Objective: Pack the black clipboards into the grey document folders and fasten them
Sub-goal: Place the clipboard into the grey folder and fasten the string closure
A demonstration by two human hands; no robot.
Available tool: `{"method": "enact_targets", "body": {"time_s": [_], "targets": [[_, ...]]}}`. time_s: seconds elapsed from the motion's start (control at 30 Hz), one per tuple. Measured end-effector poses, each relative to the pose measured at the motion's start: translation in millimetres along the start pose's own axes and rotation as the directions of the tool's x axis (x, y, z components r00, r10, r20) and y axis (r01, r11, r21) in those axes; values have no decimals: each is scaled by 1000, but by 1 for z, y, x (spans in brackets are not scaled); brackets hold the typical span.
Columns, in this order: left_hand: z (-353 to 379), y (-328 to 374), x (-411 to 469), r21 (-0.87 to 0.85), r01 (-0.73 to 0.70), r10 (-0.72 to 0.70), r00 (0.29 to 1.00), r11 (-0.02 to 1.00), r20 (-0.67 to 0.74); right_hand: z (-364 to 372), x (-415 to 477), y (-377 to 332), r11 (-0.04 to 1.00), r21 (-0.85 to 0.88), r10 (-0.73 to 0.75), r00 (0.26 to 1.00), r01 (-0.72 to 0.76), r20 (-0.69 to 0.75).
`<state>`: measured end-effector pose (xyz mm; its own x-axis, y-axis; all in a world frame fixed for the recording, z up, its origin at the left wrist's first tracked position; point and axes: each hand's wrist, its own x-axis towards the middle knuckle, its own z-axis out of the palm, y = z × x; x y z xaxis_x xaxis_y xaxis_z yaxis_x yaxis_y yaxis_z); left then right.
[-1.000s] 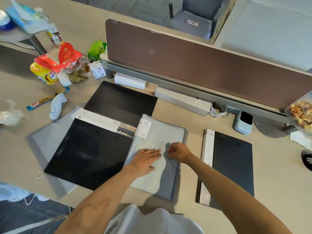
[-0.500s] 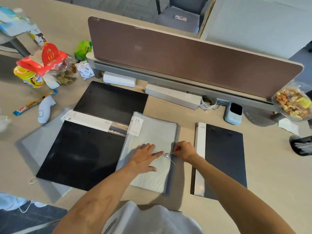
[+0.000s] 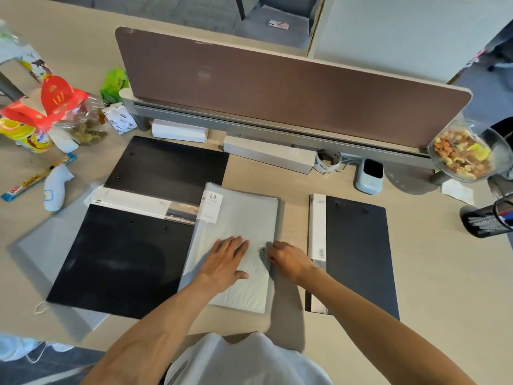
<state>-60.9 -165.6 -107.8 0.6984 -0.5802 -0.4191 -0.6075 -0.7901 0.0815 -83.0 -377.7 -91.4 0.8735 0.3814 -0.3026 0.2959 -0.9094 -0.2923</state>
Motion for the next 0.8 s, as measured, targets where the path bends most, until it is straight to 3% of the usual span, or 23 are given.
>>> {"method": "enact_targets", "body": {"time_s": [0.17,0.33,0.43,0.63,0.8], "targets": [[13,-1,-3,-137,89,-91,996,987,-11,1,11,-6,996,-81,-33,999,34,11],[13,-2,-4,-154,83,-84,996,985,-1,-1,25,-12,977,-193,-88,996,91,26],[11,-2,-5,-137,76,-78,997,988,-12,-9,40,-17,981,-167,-89,995,93,33],[9,-4,-5,-134,76,-76,997,988,8,-18,68,-19,990,-31,140,981,-137,136],[7,-2,-4,-89,75,-72,997,993,39,-25,58,2,929,125,328,930,-349,164]]}}
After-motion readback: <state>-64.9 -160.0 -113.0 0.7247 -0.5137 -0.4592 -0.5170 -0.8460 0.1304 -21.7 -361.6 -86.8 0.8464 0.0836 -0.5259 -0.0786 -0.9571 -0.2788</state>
